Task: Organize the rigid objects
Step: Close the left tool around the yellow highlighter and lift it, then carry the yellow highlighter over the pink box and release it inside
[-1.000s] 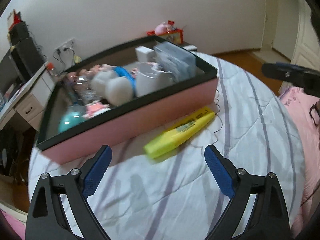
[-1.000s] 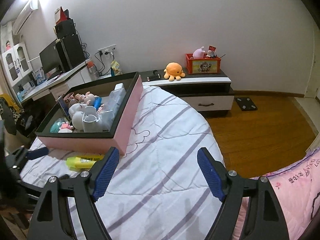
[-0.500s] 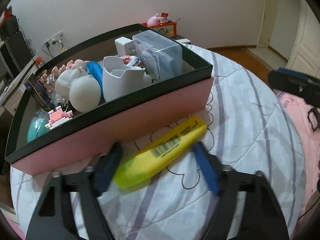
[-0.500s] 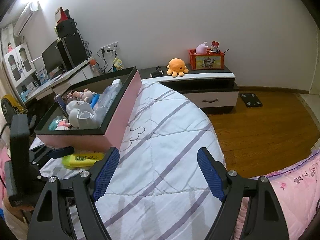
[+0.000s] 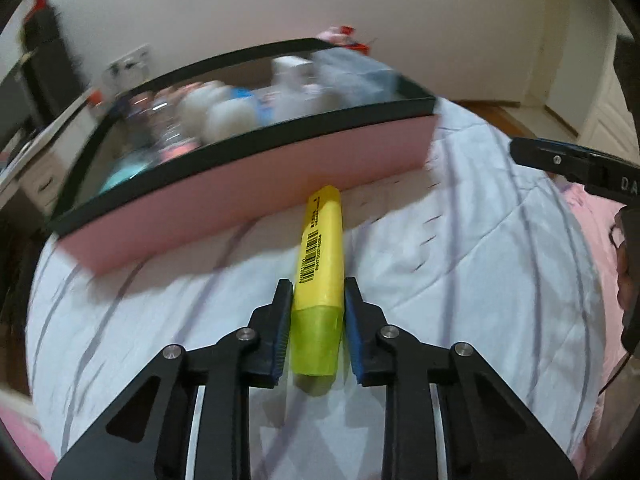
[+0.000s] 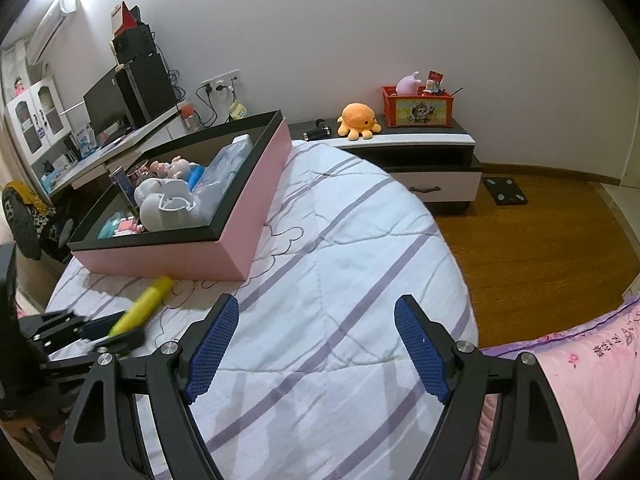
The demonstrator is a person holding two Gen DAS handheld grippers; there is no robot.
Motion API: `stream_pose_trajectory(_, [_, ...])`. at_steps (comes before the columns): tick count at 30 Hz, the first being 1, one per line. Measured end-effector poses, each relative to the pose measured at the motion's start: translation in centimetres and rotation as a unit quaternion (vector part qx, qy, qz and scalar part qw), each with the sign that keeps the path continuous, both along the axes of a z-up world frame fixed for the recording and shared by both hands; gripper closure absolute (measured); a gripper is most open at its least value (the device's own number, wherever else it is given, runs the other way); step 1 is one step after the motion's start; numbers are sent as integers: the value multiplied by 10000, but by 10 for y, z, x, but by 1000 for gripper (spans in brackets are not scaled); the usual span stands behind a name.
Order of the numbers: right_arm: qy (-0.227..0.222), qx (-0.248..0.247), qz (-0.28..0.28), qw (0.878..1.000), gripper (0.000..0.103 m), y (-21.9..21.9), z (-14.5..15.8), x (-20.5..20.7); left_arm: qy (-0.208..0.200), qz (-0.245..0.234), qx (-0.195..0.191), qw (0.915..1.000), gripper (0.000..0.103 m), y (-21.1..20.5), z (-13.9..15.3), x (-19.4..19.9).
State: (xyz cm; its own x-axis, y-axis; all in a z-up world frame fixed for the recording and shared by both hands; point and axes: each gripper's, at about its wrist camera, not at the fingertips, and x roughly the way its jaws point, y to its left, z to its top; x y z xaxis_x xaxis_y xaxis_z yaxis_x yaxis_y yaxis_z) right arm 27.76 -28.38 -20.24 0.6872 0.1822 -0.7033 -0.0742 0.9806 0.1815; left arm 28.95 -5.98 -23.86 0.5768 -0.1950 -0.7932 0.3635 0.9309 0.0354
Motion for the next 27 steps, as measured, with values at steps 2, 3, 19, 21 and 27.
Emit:
stream_pose_trajectory(2, [22,-29,14,10000,21,4,-2,1,34,248,-22,9997,78,18,-1,-6])
stream_pose_trajectory(3, [27,-25,29,10000,21,5,-2,1,33,403,-71,9992,78,27,0,-8])
stream_pose_trajectory(19, [-241,-188,-23,9995,21,25,29,24,-139,391,-88,9991,77,32,1,14])
stream_pose_trajectory(21, [-233,-338,-1,9992,21,33,35,37,-143,391,-32,9991,77,42,1,6])
stream_pose_trajectory(27, [198,-569,365,9975,23,63,28,79,-162,849,119,9962,77,92,2,-4])
